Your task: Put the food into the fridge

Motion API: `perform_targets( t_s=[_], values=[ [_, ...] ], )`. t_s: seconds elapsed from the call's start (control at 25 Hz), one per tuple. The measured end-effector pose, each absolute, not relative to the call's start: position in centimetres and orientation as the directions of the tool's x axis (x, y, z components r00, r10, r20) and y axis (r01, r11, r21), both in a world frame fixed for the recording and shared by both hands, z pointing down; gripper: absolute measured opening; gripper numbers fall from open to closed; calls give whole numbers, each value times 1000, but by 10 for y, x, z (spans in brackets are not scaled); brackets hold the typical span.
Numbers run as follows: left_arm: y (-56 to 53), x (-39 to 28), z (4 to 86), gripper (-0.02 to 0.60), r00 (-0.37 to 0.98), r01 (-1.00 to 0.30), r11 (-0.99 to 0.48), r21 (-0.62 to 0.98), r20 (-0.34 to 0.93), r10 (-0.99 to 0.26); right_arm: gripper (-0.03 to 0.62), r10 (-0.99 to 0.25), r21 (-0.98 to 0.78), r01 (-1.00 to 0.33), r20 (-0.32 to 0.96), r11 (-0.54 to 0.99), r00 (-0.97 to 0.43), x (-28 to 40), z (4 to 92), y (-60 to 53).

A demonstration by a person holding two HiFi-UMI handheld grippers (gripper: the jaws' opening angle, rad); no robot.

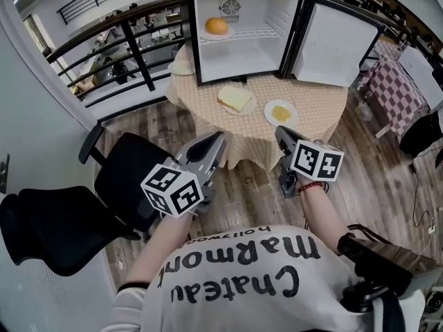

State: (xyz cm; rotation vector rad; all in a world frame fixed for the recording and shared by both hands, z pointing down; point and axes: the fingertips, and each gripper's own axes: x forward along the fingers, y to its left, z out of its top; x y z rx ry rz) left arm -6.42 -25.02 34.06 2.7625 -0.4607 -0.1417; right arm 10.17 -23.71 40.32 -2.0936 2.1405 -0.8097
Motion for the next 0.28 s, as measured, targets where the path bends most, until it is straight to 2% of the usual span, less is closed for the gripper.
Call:
perform_targets(
  t_s=[0.28],
  values=[
    [-238,-58,342,8,941,-301,-884,357,-40,-336,15,-938,-369,-928,334,-42,-90,106,401,-226]
  ],
)
